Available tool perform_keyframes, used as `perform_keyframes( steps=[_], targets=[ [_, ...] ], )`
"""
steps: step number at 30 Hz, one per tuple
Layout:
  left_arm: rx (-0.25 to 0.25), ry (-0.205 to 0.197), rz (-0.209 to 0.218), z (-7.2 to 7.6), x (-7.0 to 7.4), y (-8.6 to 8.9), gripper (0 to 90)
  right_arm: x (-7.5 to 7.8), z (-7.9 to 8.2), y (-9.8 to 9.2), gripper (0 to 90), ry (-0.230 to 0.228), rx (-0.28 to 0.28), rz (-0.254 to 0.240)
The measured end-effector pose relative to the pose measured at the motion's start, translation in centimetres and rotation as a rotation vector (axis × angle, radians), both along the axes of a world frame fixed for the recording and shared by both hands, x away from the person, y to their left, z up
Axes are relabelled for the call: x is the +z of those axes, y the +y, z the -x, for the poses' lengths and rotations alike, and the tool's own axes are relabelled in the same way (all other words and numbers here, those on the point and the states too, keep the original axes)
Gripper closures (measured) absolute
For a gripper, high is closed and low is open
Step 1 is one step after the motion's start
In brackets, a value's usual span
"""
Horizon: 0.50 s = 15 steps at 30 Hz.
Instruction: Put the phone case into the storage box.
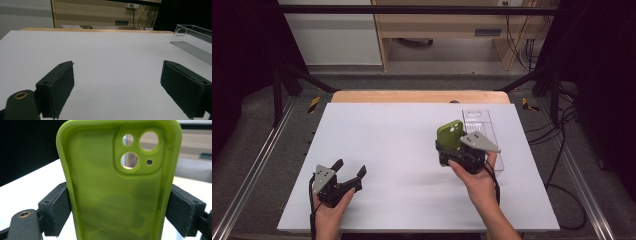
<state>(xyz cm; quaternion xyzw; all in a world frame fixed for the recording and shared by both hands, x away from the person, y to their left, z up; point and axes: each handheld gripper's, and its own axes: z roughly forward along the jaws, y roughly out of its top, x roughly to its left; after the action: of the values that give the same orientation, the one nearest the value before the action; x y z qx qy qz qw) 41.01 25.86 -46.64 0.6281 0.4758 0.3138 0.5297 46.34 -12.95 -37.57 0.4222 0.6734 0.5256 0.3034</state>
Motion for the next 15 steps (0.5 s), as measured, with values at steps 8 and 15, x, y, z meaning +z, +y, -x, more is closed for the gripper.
perform_keyframes(
  steps=[8,15],
  targets=[
    [0.021,0.01,0.01,-0.3,-0.2,0.7,10.9,3.8,-4.3,-2.6,16.3,0.003,-0.108,0.011],
    [0.027,0.007,0.016,-0.3,-0.2,0.8,11.0,4.9,-7.8,-4.5,16.3,0.01,-0.188,0.013]
  ],
)
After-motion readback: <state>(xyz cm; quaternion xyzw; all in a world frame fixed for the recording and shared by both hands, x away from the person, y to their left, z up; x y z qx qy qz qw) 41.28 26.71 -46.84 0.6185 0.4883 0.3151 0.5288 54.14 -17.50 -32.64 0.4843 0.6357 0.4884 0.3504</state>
